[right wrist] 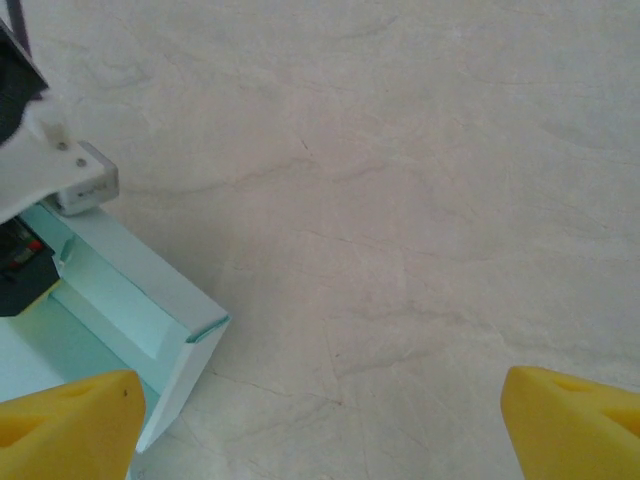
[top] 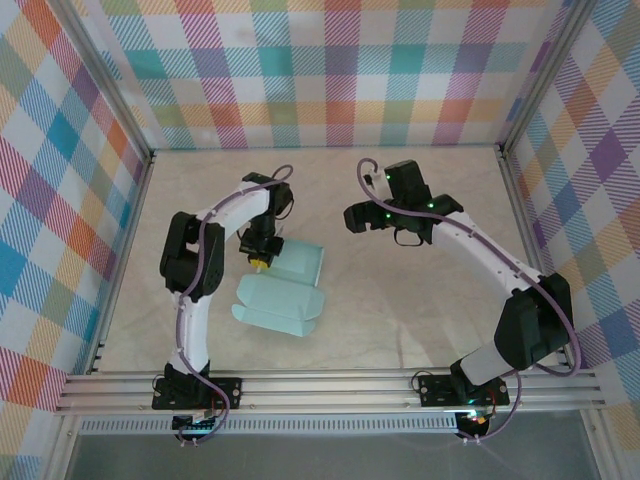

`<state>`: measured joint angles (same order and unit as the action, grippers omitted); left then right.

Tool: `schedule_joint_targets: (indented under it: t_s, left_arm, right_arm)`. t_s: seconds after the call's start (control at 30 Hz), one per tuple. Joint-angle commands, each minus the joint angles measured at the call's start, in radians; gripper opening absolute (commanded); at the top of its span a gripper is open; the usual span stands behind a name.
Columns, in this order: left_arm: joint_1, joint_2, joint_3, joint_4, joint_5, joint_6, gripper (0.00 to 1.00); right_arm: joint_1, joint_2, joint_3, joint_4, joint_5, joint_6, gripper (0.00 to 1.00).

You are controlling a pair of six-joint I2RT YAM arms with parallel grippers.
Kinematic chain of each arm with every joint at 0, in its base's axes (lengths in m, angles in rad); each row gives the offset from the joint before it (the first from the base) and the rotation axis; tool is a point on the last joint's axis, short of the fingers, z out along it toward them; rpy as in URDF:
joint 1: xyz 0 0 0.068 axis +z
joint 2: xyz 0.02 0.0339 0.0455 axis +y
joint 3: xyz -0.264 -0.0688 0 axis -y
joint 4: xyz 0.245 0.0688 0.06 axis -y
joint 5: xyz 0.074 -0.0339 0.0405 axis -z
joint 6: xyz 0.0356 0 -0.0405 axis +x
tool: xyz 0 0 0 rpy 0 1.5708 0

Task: Fold the paper box

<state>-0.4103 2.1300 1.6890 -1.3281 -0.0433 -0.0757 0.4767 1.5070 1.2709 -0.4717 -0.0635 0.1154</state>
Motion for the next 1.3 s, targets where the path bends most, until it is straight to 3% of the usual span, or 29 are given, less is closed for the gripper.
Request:
schedule_joint_targets:
  t_s: [0.0, 0.53, 0.73, 0.9, 1.07, 1.27]
  left_arm:
    - [-0.01, 0.05, 0.046, -0.08, -0.008, 0.03, 0.07]
    - [-0.022, 0.075, 0.151, -0.097, 0.006, 0.031, 0.35]
    - [-0.024, 0.069, 0.158, -0.098, -0.005, 0.03, 0.38]
    - [-0.024, 0.067, 0.159, -0.082, -0.021, 0.021, 0.33]
    - [-0.024, 0.06, 0.161, -0.068, -0.03, 0.025, 0.13]
    - [-0.029, 0.088, 0.18, -0.099, -0.052, 0.029, 0.07]
  right_arm:
    - [-0.012, 0.012, -0.018, 0.025, -0.029, -0.014, 0.92]
    - [-0.022, 0.042, -0.018, 0.029, -0.047, -0.008, 0.91]
    - [-0.023, 0.047, -0.016, 0.031, -0.053, -0.003, 0.91]
    - [-0.023, 0.056, -0.016, 0.037, -0.076, 0.003, 0.91]
    - [-0.022, 0.075, -0.013, 0.041, -0.138, -0.005, 0.91]
    - [-0.023, 0.102, -0.008, 0.044, -0.176, 0.013, 0.91]
